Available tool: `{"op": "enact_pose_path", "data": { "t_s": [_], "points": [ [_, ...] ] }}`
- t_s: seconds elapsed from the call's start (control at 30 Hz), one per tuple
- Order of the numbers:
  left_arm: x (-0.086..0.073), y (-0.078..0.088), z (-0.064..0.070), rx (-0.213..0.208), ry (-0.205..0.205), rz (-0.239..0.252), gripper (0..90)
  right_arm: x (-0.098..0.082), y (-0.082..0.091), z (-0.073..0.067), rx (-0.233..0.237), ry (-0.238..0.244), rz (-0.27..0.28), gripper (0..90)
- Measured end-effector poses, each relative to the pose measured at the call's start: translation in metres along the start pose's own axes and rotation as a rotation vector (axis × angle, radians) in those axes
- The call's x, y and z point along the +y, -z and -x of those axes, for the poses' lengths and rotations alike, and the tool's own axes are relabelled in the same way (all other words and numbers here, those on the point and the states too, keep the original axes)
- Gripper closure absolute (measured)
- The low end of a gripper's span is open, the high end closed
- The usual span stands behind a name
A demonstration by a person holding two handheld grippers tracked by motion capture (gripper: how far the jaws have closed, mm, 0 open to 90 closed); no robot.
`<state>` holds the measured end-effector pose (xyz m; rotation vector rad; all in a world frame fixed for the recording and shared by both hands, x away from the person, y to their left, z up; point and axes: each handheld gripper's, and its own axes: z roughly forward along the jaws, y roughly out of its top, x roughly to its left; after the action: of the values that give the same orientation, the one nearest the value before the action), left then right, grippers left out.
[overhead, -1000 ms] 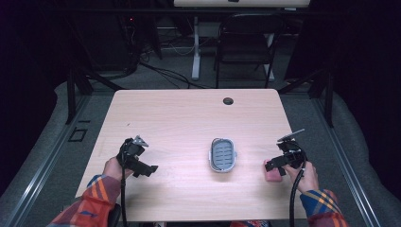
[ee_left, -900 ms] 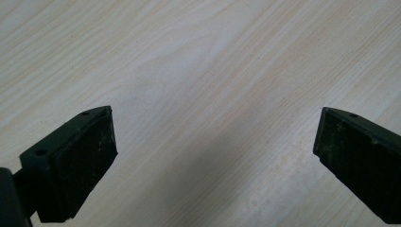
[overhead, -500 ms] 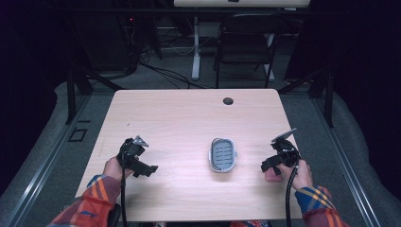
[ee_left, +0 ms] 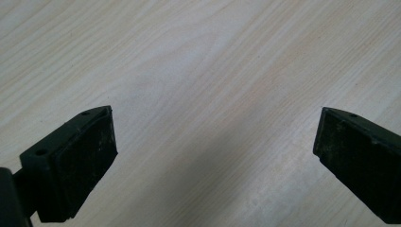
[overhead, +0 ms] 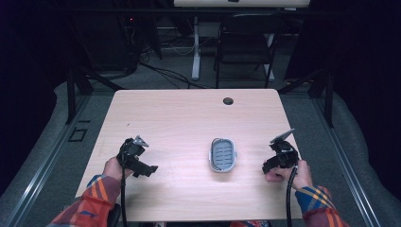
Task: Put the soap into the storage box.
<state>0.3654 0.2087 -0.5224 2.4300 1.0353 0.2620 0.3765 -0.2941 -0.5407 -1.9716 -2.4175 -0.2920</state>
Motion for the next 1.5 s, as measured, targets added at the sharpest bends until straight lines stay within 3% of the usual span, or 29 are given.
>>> {"op": "enact_pose_path", "data": {
  "t_s": [0.17, 0.3, 0.5, 0.73, 0.77, 1.1, 1.2, 1.5],
  "points": [
    [0.0, 0.0, 0.0, 0.001, 0.002, 0.0, 0.2, 0.0, 0.0, 0.0, 0.006, 0.002, -0.011, 28.9],
    [0.0, 0.0, 0.0, -0.003, -0.001, -0.002, 0.2, -0.001, 0.0, 0.0, 0.006, 0.002, 0.007, 35.0],
    [0.0, 0.0, 0.0, -0.005, -0.001, 0.0, 0.2, -0.002, -0.002, 0.0, 0.014, -0.01, 0.025, 35.9],
    [0.001, 0.0, 0.001, -0.004, -0.006, 0.0, 0.2, -0.001, 0.002, 0.003, 0.024, 0.022, -0.013, 36.1],
    [0.0, 0.0, 0.001, -0.003, -0.008, -0.001, 0.2, -0.003, 0.001, 0.002, 0.026, 0.016, 0.021, 36.1],
    [0.0, 0.0, 0.001, -0.012, -0.012, 0.003, 0.2, -0.004, 0.007, 0.002, 0.033, 0.068, 0.009, 36.5],
    [0.0, 0.0, 0.001, -0.018, -0.017, -0.001, 0.2, -0.004, 0.008, 0.0, 0.035, 0.051, 0.029, 36.9],
    [0.0, -0.002, 0.002, -0.02, -0.027, -0.009, 0.2, 0.0, 0.017, 0.002, 0.03, 0.091, 0.009, 37.1]
  ]
}}
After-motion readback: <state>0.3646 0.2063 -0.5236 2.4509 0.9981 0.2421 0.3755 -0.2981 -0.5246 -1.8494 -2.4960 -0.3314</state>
